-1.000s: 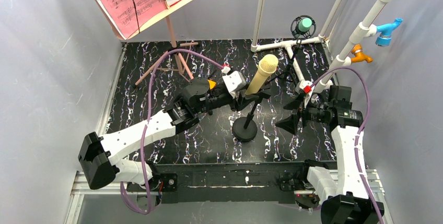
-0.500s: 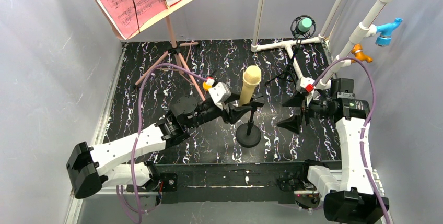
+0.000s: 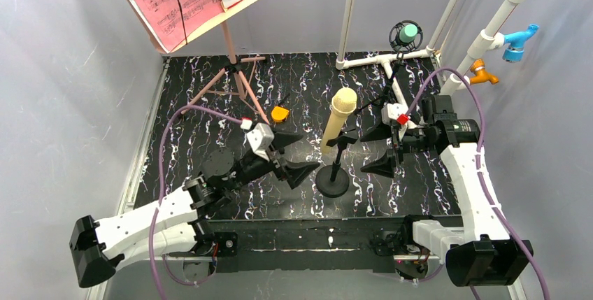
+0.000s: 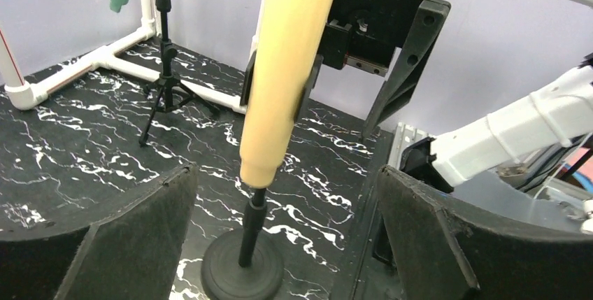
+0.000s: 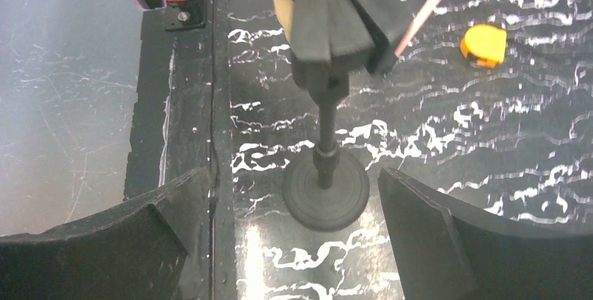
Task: Pack up the instrument practice props
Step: Place the microphone stand with the microphone at the center of the board, then remove the microphone from the microphone stand.
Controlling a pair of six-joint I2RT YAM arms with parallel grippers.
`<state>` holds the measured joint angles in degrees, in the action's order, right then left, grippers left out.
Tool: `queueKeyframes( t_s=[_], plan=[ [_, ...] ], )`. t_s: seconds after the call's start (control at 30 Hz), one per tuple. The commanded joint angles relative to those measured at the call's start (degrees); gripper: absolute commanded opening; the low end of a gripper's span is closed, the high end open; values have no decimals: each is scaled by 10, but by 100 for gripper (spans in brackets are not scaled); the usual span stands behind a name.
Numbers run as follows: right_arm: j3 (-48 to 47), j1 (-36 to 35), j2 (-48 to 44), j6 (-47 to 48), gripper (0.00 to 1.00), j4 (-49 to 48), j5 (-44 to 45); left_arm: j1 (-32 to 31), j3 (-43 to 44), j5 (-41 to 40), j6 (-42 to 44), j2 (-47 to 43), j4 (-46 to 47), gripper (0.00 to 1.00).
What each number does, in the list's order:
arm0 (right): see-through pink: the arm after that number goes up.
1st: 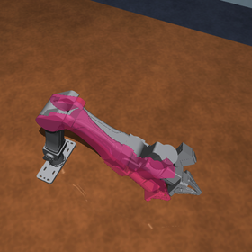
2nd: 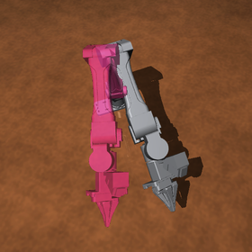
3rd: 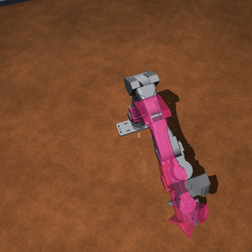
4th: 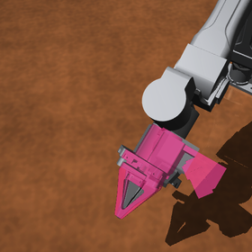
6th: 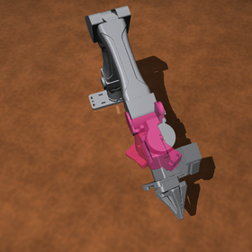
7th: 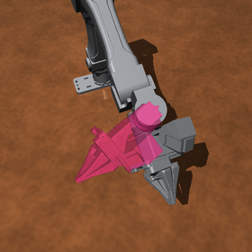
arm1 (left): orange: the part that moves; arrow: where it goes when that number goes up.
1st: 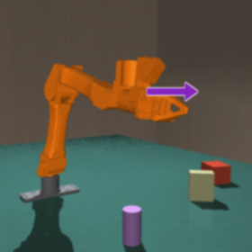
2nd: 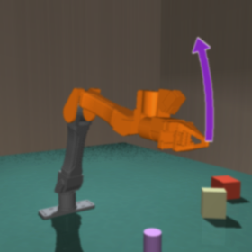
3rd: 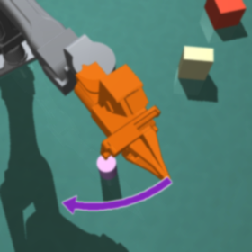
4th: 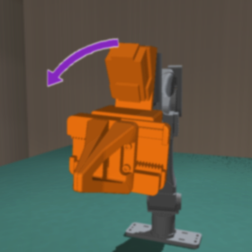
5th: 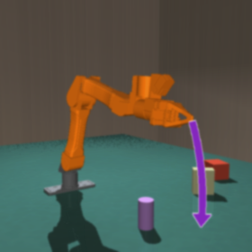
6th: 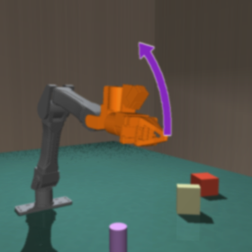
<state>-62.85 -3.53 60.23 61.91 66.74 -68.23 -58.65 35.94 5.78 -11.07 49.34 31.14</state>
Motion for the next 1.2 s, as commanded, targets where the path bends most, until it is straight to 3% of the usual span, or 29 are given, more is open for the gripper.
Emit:
queueKeyframes(
  t_s=[0.0, 0.3, 0.63, 0.93, 1.0, 1.17],
  plan=[
    [-35, -19, 11, 69, 100, -7, -77, -2, -45, -21, -49, -70, 10, 98],
    [-95, -46, 58, 31, 100, -58, -97, -2, -77, -46, -62, -164, -35, 98],
    [-121, -100, 85, -22, 100, -80, -84, -2, 37, 21, 12, -39, -56, 98],
    [-116, -104, 82, -66, 100, -113, -84, -2, 75, 52, 62, -7, -56, 98],
    [-114, -104, 82, -74, 95, -122, -78, -2, 85, 72, 89, -2, -56, 98],
    [-103, -104, 79, -90, 93, -141, -73, -3, 125, 105, 161, 32, -55, 98]
  ],
)
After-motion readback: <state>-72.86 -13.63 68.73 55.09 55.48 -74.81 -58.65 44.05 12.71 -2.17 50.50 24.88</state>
